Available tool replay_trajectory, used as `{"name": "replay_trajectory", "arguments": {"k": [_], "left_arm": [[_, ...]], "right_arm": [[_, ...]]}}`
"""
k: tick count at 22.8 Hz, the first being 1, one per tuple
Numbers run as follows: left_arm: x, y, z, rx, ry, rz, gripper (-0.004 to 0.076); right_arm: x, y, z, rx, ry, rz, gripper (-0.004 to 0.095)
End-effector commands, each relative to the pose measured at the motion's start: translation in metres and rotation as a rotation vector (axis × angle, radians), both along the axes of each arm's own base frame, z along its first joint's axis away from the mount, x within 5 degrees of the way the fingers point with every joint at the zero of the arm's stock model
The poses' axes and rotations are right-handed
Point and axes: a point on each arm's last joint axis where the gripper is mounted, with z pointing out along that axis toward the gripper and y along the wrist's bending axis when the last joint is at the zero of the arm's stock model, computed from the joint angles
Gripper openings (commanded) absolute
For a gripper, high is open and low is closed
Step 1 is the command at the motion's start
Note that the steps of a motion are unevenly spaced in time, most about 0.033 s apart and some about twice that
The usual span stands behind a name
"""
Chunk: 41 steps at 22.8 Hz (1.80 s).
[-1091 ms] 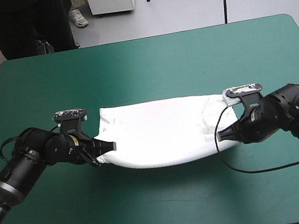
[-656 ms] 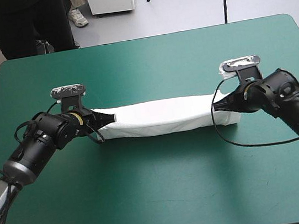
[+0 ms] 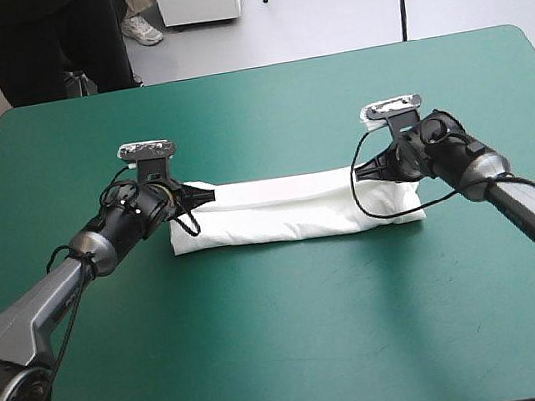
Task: Fold the cloth
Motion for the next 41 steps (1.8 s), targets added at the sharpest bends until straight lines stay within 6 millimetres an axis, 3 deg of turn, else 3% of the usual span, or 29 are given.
{"name": "replay_trajectory", "arguments": {"k": [1,6,8,12,15,16,18,20,22,24,27,29,30,31,32,37,41], "left_arm": [[0.007,-0.003,0.018,-0.041,-0.099,-0.024,-0.0009],[0.013,-0.009,-0.002,-0.073,-0.033,-0.01,-0.0009],[0.013,-0.01,-0.003,-0.087,-0.022,-0.009,-0.0008],[0.013,-0.011,0.003,-0.079,0.008,-0.013,0.0046],[0.013,-0.012,0.017,-0.045,0.051,-0.052,0.026],[0.014,-0.011,0.022,-0.03,0.061,-0.045,0.0381],[0.013,-0.009,0.03,-0.004,0.082,-0.032,0.0486],[0.011,-0.005,0.037,0.04,0.102,-0.018,0.0528],[0.003,0.003,0.053,0.105,0.117,-0.019,0.0528],[-0.014,0.013,0.083,0.126,0.072,-0.021,0.0528],[-0.041,0.013,0.114,0.028,0.018,-0.108,0.0501],[-0.056,0.008,0.13,-0.066,-0.019,-0.204,0.0316],[-0.062,0.003,0.135,-0.11,-0.037,-0.275,0.0126],[-0.063,-0.001,0.137,-0.132,-0.043,-0.319,0.0018],[-0.064,-0.009,0.138,-0.187,-0.05,-0.398,-0.0003],[-0.051,-0.032,0.121,-0.263,-0.014,-0.513,-0.0009],[-0.038,-0.057,0.095,-0.24,0.033,-0.553,-0.0009]], "right_arm": [[0.007,-0.001,0.017,0.009,-0.098,0.017,-0.0017],[0.017,0.006,-0.013,0.003,-0.002,0.034,-0.0016],[0.016,0.007,-0.015,0.007,0.019,0.049,-0.0003],[0.015,0.007,-0.007,-0.009,0.032,0.068,0.0169],[0.014,0.005,0.013,-0.013,0.014,0.065,0.0452],[0.012,0.004,0.024,-0.018,0.005,0.059,0.0541],[0.009,0.002,0.034,-0.02,0.008,0.05,0.0592],[0.002,-0.001,0.045,-0.03,0.01,0.042,0.0594],[-0.011,-0.009,0.059,-0.059,0.019,0.028,0.0594],[-0.032,-0.025,0.081,-0.144,0.008,-0.001,0.0594],[-0.053,-0.044,0.107,-0.221,-0.039,-0.065,0.0594],[-0.066,-0.062,0.122,-0.22,-0.078,-0.125,0.0584],[-0.072,-0.075,0.13,-0.213,-0.095,-0.17,0.0583],[-0.076,-0.085,0.134,-0.205,-0.107,-0.206,0.0583],[-0.082,-0.099,0.139,-0.179,-0.118,-0.252,0.0582],[-0.081,-0.12,0.137,-0.058,-0.099,-0.236,0.0581],[-0.077,-0.121,0.119,0.035,-0.069,-0.125,0.0581]]}}
